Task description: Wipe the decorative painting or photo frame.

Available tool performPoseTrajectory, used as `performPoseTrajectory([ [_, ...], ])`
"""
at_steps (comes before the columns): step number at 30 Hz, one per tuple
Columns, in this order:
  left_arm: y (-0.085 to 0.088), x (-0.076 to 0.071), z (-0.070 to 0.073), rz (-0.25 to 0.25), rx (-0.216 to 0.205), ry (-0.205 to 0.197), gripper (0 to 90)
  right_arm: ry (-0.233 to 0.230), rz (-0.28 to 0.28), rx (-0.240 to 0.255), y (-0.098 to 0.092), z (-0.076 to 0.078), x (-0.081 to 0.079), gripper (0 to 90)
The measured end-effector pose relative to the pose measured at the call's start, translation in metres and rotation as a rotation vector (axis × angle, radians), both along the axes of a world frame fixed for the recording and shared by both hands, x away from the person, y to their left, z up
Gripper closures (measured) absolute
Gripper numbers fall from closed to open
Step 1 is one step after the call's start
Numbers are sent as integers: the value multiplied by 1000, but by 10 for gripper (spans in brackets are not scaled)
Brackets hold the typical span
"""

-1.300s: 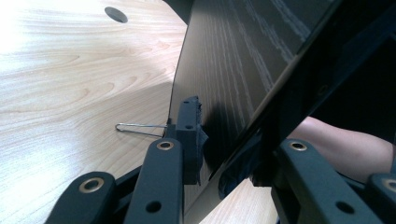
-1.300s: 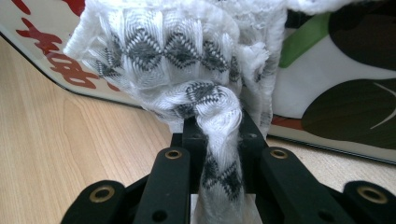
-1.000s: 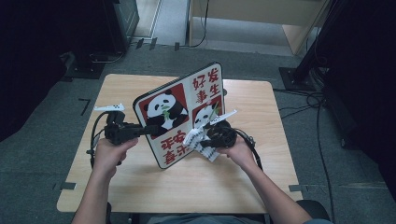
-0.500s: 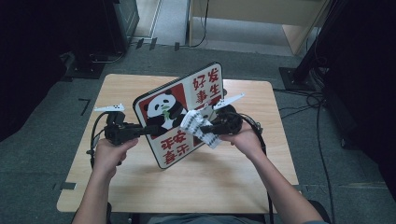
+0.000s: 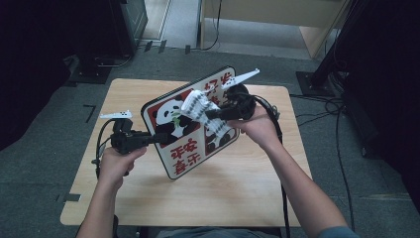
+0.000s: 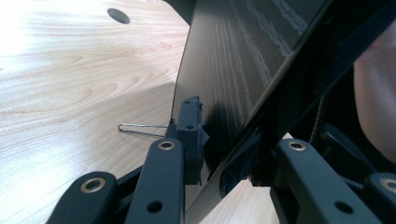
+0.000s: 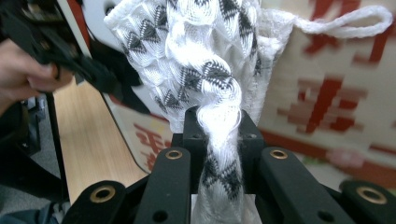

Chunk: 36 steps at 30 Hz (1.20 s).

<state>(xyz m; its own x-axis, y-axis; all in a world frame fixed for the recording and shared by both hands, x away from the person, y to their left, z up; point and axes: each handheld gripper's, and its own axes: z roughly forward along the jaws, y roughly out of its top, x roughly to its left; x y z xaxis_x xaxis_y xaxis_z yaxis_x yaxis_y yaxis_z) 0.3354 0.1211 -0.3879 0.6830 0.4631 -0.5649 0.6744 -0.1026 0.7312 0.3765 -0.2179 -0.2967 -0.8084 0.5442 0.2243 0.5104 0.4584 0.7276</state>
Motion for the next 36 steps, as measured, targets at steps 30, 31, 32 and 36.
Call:
performPoseTrajectory([
  [30, 2, 2, -2, -10, -12, 8, 719, -49, -44, -22, 50, 50, 23, 800],
  [31, 2, 2, -2, -9, -11, 8, 720, -48, -46, -25, 50, 49, 23, 800],
  [32, 2, 2, -2, -10, -11, 8, 720, -43, -43, -27, 51, 48, 23, 801],
  [36, 2, 1, -2, -8, -11, 9, 720, -46, -40, -34, 52, 44, 21, 802],
])
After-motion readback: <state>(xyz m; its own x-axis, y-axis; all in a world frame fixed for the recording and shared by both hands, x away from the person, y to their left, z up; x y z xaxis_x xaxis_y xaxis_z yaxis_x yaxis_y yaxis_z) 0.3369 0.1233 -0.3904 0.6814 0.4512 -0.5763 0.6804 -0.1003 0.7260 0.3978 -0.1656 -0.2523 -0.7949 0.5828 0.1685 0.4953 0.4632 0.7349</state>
